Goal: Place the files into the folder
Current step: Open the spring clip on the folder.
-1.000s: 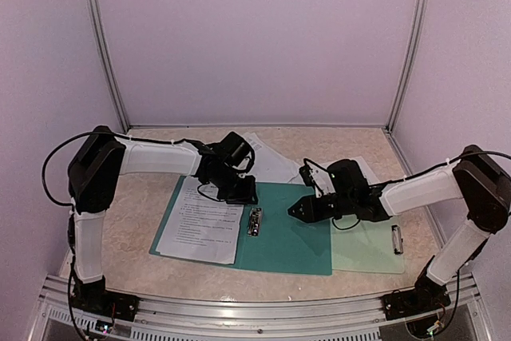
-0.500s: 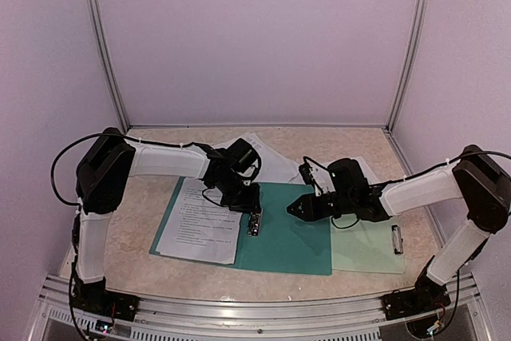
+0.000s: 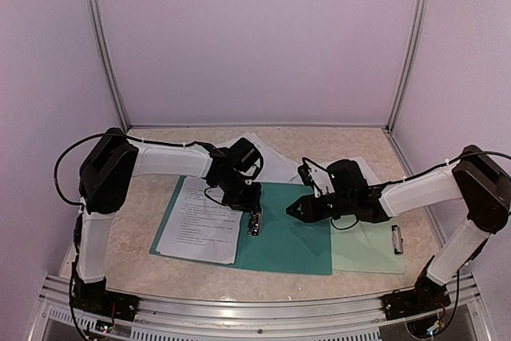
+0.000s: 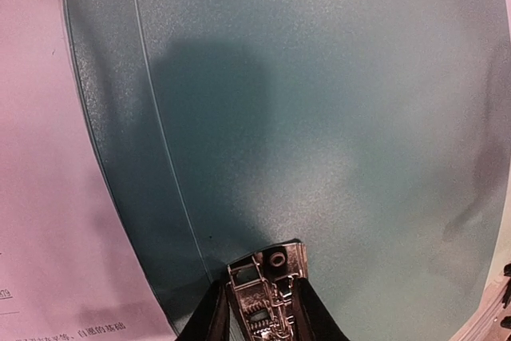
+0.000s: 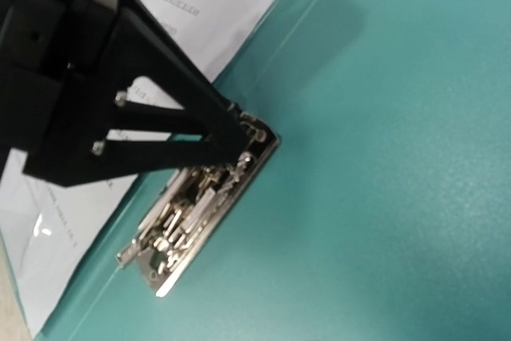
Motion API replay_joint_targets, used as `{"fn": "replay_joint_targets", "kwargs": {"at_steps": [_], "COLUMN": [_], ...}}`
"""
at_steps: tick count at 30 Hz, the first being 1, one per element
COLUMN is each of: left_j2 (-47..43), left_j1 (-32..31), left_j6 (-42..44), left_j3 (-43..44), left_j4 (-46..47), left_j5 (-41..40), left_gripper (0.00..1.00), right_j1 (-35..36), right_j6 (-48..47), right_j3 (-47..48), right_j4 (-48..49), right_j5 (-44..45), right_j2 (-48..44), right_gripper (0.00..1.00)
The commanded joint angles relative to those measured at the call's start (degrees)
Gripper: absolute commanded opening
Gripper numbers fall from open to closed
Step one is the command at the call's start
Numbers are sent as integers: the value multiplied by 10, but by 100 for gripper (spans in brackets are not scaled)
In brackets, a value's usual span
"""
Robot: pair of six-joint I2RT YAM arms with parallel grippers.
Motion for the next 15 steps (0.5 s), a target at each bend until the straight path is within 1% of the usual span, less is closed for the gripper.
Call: {"fn": "replay_joint_targets", "kwargs": {"at_steps": [1, 8, 15], "left_j2": [25, 25, 28], "left_j1": [-13, -22, -24], "left_j6": [6, -3, -18], "left_j3": [17, 15, 11], "left_j4": [-32, -51, -44], "left_j5": [-40, -71, -69], "left_gripper": [24, 20, 14], "right_j1": [7, 7, 16], "right_j6": [2, 0, -12], "right_j3": [-12, -15, -15], "right_j4": [6, 7, 1], "right_j5": [0, 0, 5], "right_j2": [5, 6, 7], "right_gripper": [24, 23, 23]}}
